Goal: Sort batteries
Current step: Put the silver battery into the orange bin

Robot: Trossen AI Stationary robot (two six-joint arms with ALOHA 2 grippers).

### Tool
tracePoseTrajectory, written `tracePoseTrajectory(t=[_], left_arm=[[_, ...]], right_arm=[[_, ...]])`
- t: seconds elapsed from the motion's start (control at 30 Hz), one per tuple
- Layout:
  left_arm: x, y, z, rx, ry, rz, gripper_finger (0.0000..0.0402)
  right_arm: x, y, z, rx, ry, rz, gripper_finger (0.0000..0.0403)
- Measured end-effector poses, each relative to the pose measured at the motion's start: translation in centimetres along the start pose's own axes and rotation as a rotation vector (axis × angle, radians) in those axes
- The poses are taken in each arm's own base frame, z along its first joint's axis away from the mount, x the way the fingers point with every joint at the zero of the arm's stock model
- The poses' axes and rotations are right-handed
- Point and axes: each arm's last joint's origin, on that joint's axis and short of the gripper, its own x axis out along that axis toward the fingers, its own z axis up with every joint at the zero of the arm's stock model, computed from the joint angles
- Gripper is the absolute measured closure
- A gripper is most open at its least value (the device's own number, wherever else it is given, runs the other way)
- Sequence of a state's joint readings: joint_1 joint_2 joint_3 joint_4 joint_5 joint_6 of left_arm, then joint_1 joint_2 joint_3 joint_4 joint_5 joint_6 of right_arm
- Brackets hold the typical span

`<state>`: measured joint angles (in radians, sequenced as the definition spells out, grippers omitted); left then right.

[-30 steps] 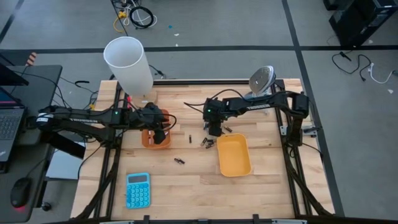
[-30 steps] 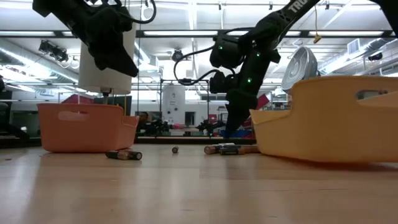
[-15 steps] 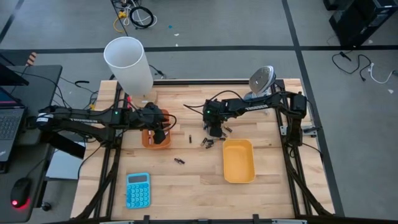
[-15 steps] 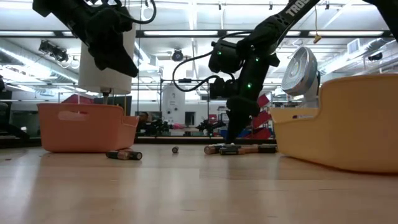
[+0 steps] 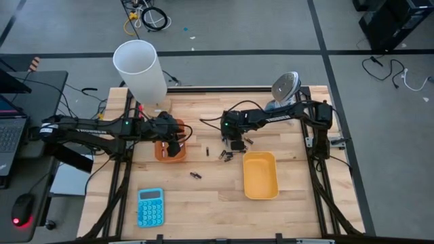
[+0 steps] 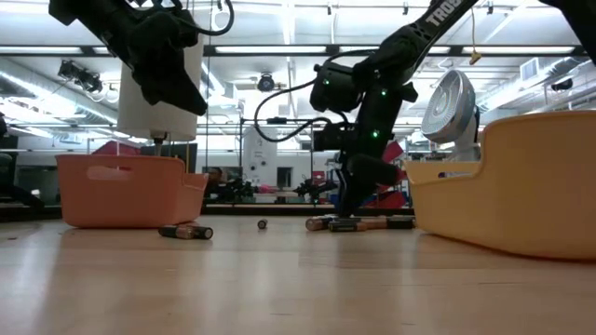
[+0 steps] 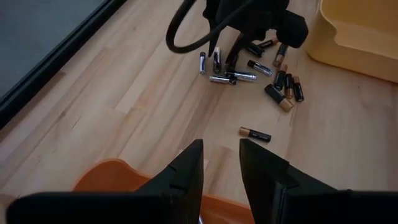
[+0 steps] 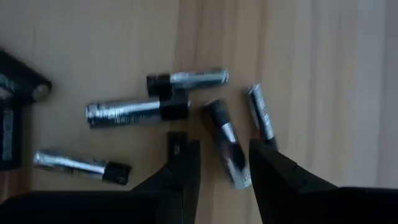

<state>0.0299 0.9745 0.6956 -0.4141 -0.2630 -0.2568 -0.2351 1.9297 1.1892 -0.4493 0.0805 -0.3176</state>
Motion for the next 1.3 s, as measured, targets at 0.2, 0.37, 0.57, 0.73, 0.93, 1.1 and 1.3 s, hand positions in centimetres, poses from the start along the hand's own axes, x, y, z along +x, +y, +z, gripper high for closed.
tracePoseTrajectory(t=[0.2,0.37,0.57,0.73,0.93,1.1,1.3], left_arm=[[0.0,0.0,0.0,0.003,0.000,-0.003,0.0296],[0.0,0.0,0.0,0.003,0.000,-0.003,0.0296],[0.0,0.0,0.0,0.013,-0.003,-0.003,0.0296],[0.0,-0.2,0.6,0.081,-0.054,-0.037,0.0296],[-0.1,-0.6,1.6,0.165,-0.158,-0.078,0.0296],[1.3,-1.1,2.0,0.225,-0.191,-0.076,0.0296],[4.4,-1.9,2.0,0.284,-0.179,-0.045,0.0296]], right_arm=[[0.4,0.2,-0.1,0.007,0.011,0.027,0.0291],[0.4,0.1,0.0,0.010,0.002,0.024,0.0312],[0.5,0.1,0.0,0.006,0.000,0.022,0.0380],[0.5,0.1,0.0,0.006,0.001,0.013,0.0378],[-0.8,0.2,0.3,-0.003,-0.018,-0.035,0.0378],[-3.0,0.6,1.0,-0.014,-0.083,-0.049,0.0379],[-5.9,1.3,2.1,-0.037,-0.216,-0.074,0.0379]])
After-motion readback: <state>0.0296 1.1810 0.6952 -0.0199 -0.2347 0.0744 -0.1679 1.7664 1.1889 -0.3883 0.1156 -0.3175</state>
